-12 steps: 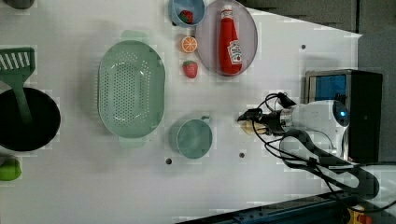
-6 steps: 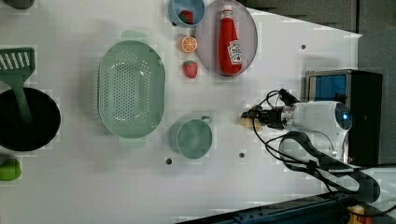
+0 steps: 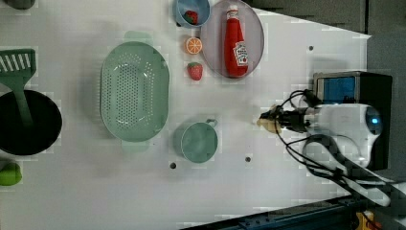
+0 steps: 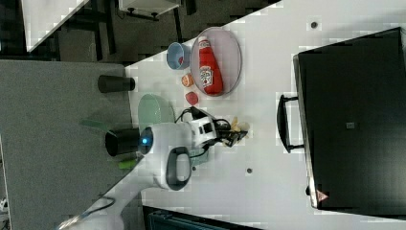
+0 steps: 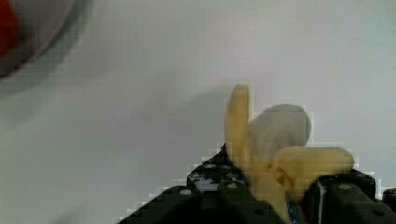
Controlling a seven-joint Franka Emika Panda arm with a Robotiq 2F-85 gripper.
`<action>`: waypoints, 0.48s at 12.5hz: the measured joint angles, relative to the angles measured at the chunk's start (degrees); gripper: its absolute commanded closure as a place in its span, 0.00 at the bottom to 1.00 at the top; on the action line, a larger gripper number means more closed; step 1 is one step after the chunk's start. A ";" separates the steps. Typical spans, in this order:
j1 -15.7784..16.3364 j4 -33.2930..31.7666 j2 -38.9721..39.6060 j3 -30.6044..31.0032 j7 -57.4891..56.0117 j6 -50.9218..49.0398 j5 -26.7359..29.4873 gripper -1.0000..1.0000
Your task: Pick Banana and place it in mug.
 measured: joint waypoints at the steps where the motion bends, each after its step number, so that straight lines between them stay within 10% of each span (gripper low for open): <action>1: -0.11 0.11 -3.81 -0.12 0.01 -4.98 -0.30 0.63; 6: -0.64 6.71 -21.87 0.56 0.03 -28.31 0.42 0.63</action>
